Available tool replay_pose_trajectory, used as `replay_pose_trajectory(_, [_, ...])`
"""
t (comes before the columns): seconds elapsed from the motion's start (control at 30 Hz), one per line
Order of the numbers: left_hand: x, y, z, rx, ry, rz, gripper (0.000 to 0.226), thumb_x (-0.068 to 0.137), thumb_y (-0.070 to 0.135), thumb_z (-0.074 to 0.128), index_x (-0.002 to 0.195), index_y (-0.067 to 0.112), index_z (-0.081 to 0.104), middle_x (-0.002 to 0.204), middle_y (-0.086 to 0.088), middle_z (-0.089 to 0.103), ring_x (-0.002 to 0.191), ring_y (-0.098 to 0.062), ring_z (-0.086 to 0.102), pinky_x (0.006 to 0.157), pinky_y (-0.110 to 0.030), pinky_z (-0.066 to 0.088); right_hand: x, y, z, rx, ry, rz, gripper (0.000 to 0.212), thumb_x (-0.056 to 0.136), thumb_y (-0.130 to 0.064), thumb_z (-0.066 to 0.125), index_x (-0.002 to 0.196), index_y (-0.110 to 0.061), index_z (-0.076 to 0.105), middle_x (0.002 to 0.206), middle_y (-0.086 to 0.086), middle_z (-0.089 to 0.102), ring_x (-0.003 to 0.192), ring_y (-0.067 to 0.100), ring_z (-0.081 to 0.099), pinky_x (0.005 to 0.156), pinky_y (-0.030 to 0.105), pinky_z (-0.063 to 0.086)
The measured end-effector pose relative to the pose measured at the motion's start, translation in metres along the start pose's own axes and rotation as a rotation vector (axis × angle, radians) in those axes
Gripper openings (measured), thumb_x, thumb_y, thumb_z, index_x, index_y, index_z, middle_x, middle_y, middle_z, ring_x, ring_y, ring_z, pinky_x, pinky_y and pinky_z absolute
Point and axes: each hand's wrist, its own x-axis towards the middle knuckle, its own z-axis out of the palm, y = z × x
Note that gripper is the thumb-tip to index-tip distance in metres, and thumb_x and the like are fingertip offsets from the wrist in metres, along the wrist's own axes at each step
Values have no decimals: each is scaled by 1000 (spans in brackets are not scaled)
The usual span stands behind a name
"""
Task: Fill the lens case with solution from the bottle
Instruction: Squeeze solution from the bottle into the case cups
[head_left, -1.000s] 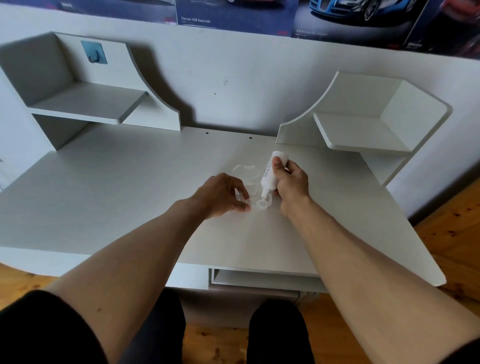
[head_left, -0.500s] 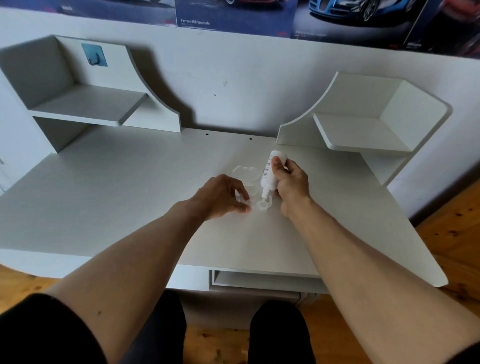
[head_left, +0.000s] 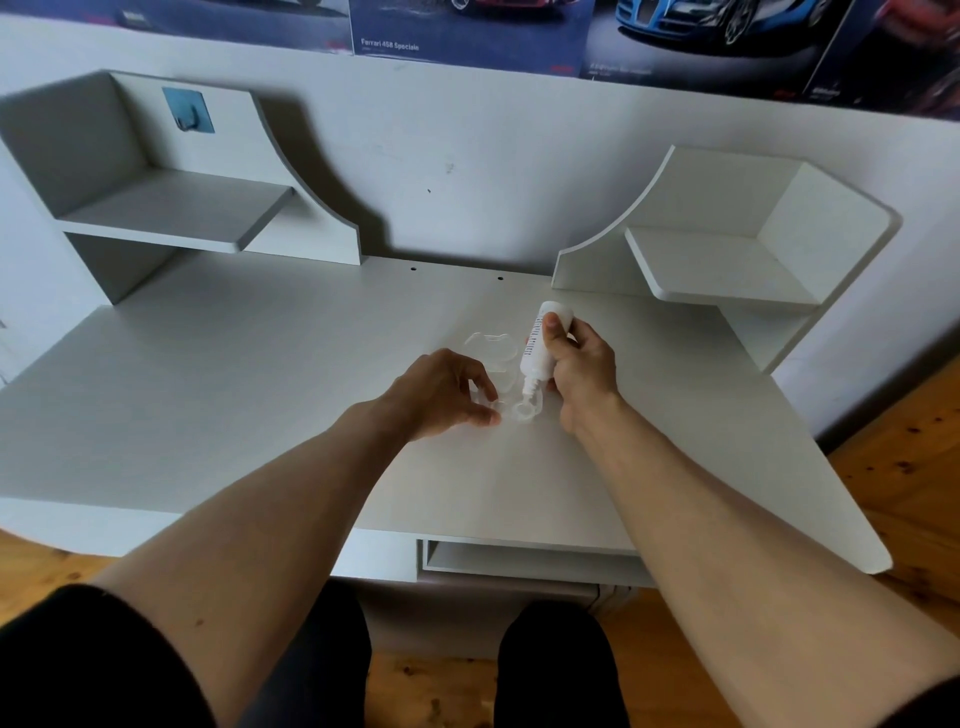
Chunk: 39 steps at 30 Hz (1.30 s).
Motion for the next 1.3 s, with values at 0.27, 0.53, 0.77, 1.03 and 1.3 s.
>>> replay_pose_trajectory(0.27, [0, -1, 0, -8, 2, 6, 19, 73, 30, 82, 88, 22, 75, 71, 2, 60, 62, -12, 51, 62, -25, 42, 2, 1, -1, -3, -1, 5, 29, 90, -30, 63, 113, -14, 63, 102, 8, 64, 99, 27, 63, 93, 50, 52])
replay_pose_trajectory(0.53, [0, -2, 0, -14, 0, 4, 20, 73, 30, 83, 90, 21, 76, 73, 1, 61, 64, -13, 53, 63, -25, 43, 4, 3, -2, 17, 16, 27, 25, 88, -31, 64, 109, -17, 63, 101, 7, 64, 95, 26, 63, 91, 48, 53])
replay_pose_trajectory(0.77, [1, -3, 1, -4, 12, 4, 21, 71, 31, 83, 89, 22, 76, 73, 0, 63, 63, -13, 54, 63, -26, 43, 6, 4, -5, 37, 70, 78, 32, 87, -34, 65, 111, -12, 62, 83, -3, 61, 76, 15, 60, 68, 34, 54])
replay_pose_trajectory(1.03, [0, -2, 1, -17, 16, -6, 21, 71, 30, 84, 88, 21, 76, 82, -6, 69, 69, -18, 57, 68, -32, 49, 7, 4, -9, 124, 129, 128, 36, 87, -35, 66, 112, -10, 59, 110, 13, 63, 86, 24, 62, 58, 29, 51])
replay_pose_trajectory(1.3, [-1, 0, 1, -11, 10, -8, 21, 72, 30, 83, 89, 20, 76, 83, -7, 69, 71, -20, 60, 69, -32, 49, 3, -2, -13, 224, 109, 124, 27, 91, -30, 60, 117, -29, 50, 127, 7, 53, 102, 28, 61, 54, 29, 50])
